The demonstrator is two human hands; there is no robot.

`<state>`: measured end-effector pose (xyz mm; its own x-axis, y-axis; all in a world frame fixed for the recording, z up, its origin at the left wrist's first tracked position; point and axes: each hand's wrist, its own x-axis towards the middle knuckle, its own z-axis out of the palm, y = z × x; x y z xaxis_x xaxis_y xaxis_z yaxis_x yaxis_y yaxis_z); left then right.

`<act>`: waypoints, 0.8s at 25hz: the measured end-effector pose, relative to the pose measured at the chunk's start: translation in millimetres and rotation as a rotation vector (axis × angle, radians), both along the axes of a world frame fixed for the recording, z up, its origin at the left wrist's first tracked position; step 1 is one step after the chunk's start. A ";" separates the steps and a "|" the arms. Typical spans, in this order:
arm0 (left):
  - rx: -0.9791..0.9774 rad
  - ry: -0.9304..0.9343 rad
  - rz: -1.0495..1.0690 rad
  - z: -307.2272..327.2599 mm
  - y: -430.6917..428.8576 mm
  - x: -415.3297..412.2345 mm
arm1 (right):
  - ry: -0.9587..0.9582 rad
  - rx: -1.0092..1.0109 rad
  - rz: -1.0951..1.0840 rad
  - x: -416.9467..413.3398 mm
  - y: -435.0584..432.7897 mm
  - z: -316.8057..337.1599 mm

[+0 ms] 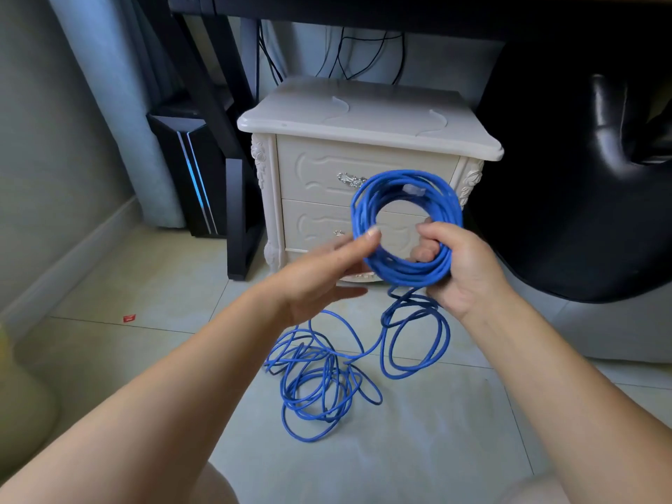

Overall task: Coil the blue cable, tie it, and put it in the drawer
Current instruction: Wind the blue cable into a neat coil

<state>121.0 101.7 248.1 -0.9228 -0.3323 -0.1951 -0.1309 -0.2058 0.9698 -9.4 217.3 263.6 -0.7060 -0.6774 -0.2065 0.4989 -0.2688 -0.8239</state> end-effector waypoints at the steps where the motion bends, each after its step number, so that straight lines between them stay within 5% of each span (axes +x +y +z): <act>1: -0.052 -0.038 -0.077 -6.2 -1.1 1.5 | -0.039 -0.011 -0.028 -3.1 1.0 1.6; 6: -0.590 -0.282 -0.150 -36.1 11.2 -13.0 | -0.197 -0.082 -0.111 -9.4 4.6 8.8; 10: -0.801 -0.320 -0.179 -56.1 13.7 -26.8 | -0.241 -0.138 -0.117 -7.1 6.5 14.3; 16: -0.813 -0.193 0.044 -56.1 8.3 -25.3 | -0.216 -0.083 -0.212 -18.0 14.8 17.4; 20: -0.738 0.011 0.446 -49.4 -2.6 -22.0 | -0.151 0.124 -0.290 -27.1 24.1 14.1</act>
<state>99.0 99.1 198.7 -0.6766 -0.7022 0.2218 -0.1774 0.4478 0.8764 -36.5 241.4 277.7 -0.8207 -0.4164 -0.3913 0.5351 -0.3199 -0.7819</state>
